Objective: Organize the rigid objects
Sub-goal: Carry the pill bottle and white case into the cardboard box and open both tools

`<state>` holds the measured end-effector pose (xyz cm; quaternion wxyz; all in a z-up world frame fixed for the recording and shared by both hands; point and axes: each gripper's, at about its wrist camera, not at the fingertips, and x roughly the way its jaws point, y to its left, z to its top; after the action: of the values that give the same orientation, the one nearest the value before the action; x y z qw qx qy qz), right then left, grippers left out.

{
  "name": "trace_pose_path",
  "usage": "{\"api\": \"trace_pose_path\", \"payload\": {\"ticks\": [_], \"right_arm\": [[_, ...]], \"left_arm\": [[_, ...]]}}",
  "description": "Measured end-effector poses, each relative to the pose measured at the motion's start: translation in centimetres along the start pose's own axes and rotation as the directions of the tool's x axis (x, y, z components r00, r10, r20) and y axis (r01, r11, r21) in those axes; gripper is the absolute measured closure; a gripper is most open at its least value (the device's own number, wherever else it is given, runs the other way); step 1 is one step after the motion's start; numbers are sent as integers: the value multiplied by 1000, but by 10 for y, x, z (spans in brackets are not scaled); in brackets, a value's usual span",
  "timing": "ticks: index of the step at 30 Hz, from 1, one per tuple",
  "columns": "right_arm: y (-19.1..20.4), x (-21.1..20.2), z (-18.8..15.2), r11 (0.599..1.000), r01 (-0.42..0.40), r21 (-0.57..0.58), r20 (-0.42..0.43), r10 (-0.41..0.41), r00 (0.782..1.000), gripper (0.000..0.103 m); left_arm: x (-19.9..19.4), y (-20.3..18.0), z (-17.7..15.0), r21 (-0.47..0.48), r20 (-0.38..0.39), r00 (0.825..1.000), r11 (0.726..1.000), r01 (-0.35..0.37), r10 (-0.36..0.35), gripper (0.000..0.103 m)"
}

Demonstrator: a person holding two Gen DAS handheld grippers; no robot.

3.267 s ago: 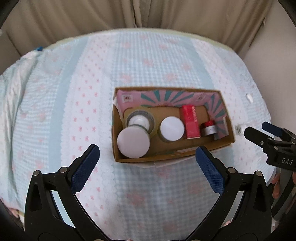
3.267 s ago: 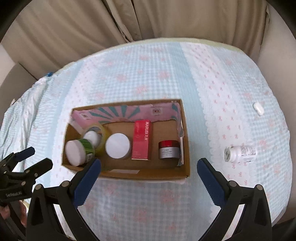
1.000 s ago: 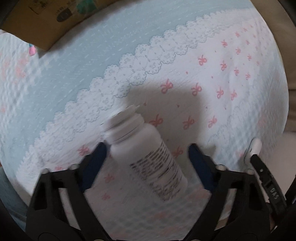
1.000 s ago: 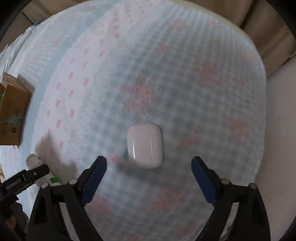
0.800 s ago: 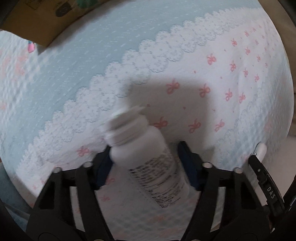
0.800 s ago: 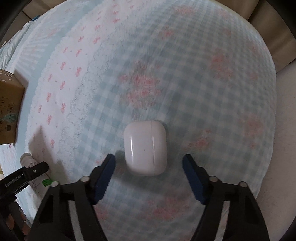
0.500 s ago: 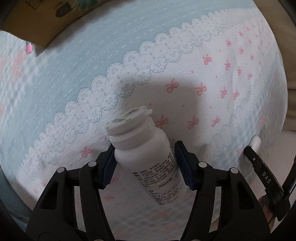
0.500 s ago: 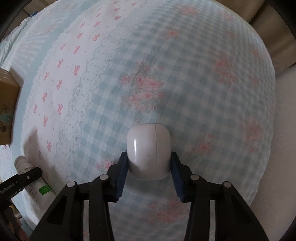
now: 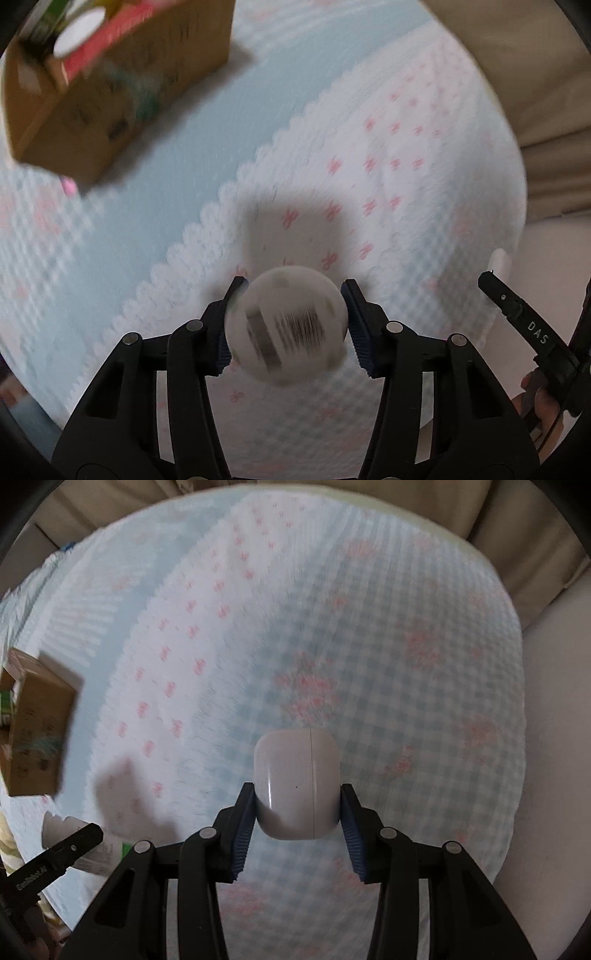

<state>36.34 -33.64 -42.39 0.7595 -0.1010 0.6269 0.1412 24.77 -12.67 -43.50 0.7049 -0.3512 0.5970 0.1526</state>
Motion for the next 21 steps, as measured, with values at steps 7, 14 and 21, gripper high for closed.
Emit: {"api": "trace_pose_path", "payload": {"ticks": [7, 14, 21], "right_arm": [[21, -75, -8, 999, -33, 26, 116, 30, 993, 62], [74, -152, -16, 997, -76, 10, 223, 72, 972, 62], [147, -205, -16, 989, -139, -57, 295, 150, 944, 62]], "left_arm": [[-68, 20, 6, 71, 106, 992, 995, 65, -73, 56], [-148, 45, 18, 160, 184, 974, 982, 102, -131, 56], [-226, 93, 54, 230, 262, 957, 971, 60, -122, 56]]}}
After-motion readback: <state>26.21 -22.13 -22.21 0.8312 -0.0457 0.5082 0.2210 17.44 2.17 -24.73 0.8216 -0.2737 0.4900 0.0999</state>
